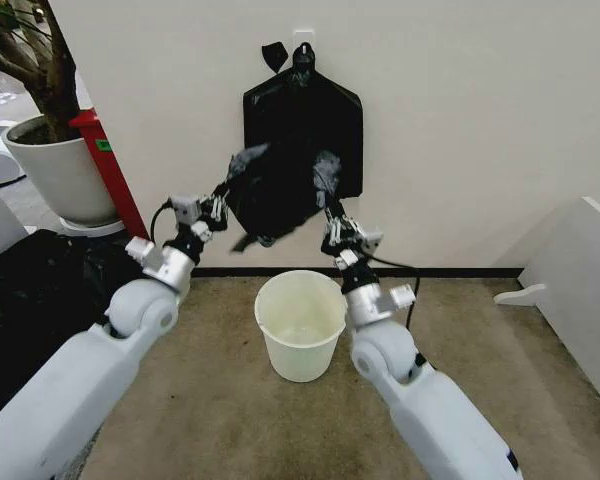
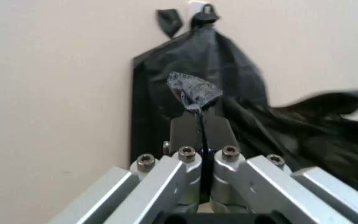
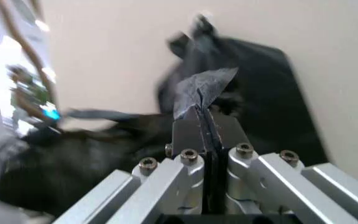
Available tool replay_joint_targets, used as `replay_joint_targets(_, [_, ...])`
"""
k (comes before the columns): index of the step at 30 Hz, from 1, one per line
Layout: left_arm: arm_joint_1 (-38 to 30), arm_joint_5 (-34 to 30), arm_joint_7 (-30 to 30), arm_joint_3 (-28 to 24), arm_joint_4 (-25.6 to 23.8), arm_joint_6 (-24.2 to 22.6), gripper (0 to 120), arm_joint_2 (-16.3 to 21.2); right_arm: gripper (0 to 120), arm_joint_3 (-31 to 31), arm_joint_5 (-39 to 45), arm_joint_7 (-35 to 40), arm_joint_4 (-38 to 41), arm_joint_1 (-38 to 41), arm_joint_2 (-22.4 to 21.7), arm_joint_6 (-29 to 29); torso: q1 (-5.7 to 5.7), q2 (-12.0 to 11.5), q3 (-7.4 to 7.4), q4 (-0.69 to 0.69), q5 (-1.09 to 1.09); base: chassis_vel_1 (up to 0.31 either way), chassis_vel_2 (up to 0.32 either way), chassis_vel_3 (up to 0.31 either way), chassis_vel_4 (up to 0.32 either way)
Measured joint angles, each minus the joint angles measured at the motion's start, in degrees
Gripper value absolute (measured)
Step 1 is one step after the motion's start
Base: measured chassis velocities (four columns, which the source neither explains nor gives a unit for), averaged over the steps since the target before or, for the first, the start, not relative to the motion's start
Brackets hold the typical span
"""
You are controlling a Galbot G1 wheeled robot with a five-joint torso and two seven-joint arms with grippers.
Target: Place the garbage bag over the trash bin.
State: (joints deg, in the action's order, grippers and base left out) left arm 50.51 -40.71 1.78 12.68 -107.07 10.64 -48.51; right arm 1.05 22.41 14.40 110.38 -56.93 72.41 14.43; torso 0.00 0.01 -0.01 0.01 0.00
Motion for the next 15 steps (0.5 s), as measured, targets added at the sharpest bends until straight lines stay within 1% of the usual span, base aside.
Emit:
replay_joint_targets(3, [0.21, 1.83, 1.11, 0.86, 1.19, -0.71, 0, -0.09, 0, 0.78, -0.24, 5.28, 0.81, -1.05, -0.42, -4.55, 0.00, 0.00, 0.00, -0.01, 0.01, 0.000, 0.000, 0.000, 0.000])
replay_joint_targets(6, [-0.06, 1.37, 1.39, 0.52, 1.96, -1.62, 0, 0.01, 0, 1.17, 1.34, 6.88, 1.38, -1.13, -1.24, -7.35, 0.00, 0.00, 0.01, -0.01, -0.01, 0.000, 0.000, 0.000, 0.000])
replay_joint_targets(7, [-0.06, 1.37, 1.39, 0.52, 1.96, -1.62, 0, 0.01, 0, 1.17, 1.34, 6.88, 1.38, -1.13, -1.24, -7.35, 0.00, 0.00, 0.01, -0.01, -0.01, 0.000, 0.000, 0.000, 0.000])
replay_joint_targets(8, [-0.17, 0.92, 1.36, 0.32, 2.04, -1.74, 0, 0.06, 0, 1.18, 1.79, 7.05, 1.53, -1.11, -1.41, -7.80, 0.00, 0.00, 0.01, -0.01, 0.00, 0.000, 0.000, 0.000, 0.000])
replay_joint_targets(10, [-0.82, -2.55, 0.55, -0.70, 2.35, -2.21, 0, 0.47, 0, 1.32, 3.78, 7.45, 2.09, -0.68, -2.15, -9.42, 0.00, 0.00, 0.01, -0.01, 0.00, 0.000, 0.000, 0.000, 0.000])
replay_joint_targets(12, [-0.98, -3.57, 0.26, -0.98, 2.41, -2.44, 0, 0.66, 0, 1.37, 4.26, 7.45, 2.22, -0.53, -2.32, -9.72, 0.00, 0.00, 0.01, -0.02, 0.00, 0.000, 0.000, 0.000, 0.000])
replay_joint_targets(13, [-1.19, -5.12, -0.12, -1.56, 2.46, -2.96, 0, 1.06, 0, 1.42, 4.87, 7.42, 2.39, -0.28, -2.60, -10.07, 0.00, 0.00, 0.01, -0.01, 0.00, 0.000, 0.000, 0.000, 0.000])
replay_joint_targets(15, [-1.51, -6.43, -0.99, -2.63, 2.68, -3.90, 0, 1.96, 0, 1.60, 4.96, 5.95, 2.45, 0.10, -3.09, -9.88, 0.00, 0.00, 0.01, -0.01, 0.00, 0.000, 0.000, 0.000, 0.000])
